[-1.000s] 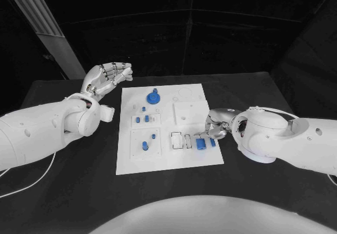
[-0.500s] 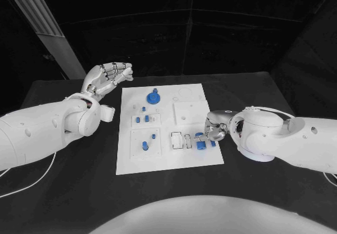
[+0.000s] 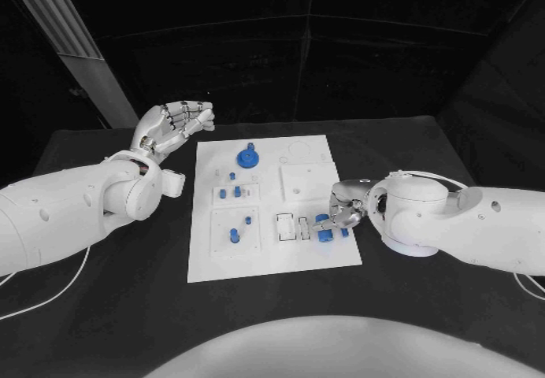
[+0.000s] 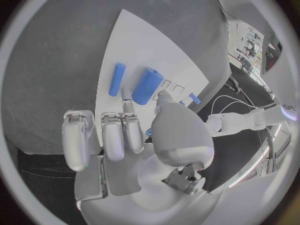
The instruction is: Assemble the parts on the task board
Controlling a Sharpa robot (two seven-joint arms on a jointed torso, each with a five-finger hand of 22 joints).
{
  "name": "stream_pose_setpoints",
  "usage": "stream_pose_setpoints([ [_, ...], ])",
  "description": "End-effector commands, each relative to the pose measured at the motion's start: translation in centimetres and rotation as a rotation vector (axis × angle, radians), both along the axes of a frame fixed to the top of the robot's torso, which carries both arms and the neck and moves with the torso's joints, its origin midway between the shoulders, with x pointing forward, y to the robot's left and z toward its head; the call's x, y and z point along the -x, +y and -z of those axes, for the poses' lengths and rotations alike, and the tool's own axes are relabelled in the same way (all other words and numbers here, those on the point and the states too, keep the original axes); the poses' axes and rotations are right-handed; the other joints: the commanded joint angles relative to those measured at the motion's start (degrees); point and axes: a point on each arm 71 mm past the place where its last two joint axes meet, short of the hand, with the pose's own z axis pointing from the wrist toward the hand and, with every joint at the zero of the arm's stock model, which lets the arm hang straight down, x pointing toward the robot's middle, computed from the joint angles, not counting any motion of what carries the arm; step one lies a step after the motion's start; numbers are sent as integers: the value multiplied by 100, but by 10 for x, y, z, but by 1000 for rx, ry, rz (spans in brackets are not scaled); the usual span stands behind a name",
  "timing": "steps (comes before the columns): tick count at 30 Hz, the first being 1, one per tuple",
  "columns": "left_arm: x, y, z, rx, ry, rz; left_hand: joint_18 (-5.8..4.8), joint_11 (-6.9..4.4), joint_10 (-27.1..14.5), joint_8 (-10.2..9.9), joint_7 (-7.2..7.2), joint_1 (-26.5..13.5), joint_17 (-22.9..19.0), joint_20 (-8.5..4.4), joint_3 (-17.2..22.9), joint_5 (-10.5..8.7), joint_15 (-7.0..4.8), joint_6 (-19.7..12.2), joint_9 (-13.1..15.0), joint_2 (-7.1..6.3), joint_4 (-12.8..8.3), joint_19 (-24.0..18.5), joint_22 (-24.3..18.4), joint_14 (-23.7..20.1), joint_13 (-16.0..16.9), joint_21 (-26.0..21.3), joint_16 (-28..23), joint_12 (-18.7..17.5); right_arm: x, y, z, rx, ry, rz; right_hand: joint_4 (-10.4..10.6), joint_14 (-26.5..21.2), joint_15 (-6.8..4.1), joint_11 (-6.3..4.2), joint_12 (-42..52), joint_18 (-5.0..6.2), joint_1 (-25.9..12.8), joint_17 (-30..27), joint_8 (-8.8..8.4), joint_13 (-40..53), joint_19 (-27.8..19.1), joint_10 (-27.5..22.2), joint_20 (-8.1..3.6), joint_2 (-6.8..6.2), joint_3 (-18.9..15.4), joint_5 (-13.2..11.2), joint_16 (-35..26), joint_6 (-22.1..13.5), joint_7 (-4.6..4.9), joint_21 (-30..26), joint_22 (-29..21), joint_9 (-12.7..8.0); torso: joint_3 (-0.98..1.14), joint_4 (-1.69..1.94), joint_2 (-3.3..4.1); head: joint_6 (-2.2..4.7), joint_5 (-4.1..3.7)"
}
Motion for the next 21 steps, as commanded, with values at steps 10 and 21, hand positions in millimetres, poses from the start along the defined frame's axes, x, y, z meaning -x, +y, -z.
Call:
stream_pose_setpoints([
  [10,3,1,-9,46,-112,27,-56,-11,-38,30,518,-9,-15,0,-26,15,0,-43,-8,56,0,25,-8,-42,-8,-23,16,43,-5,5,6,30,39,10,-35,606,85,76,15,-86,225,1510,-12,1508,593,587,76,-25,40,-65,14,-140,38,18,1509,15,1,-6,-1,0,16],
  [21,4,2,-9,46,-111,26,-56,-11,-38,30,518,-9,-15,0,-26,15,0,-43,-8,56,0,25,-8,-42,-8,-23,16,43,-5,9,9,37,54,-7,-145,606,125,89,15,-86,1086,1510,16,1508,593,587,123,-203,373,-83,14,-187,50,18,1509,18,-2,1,2,0,-2],
])
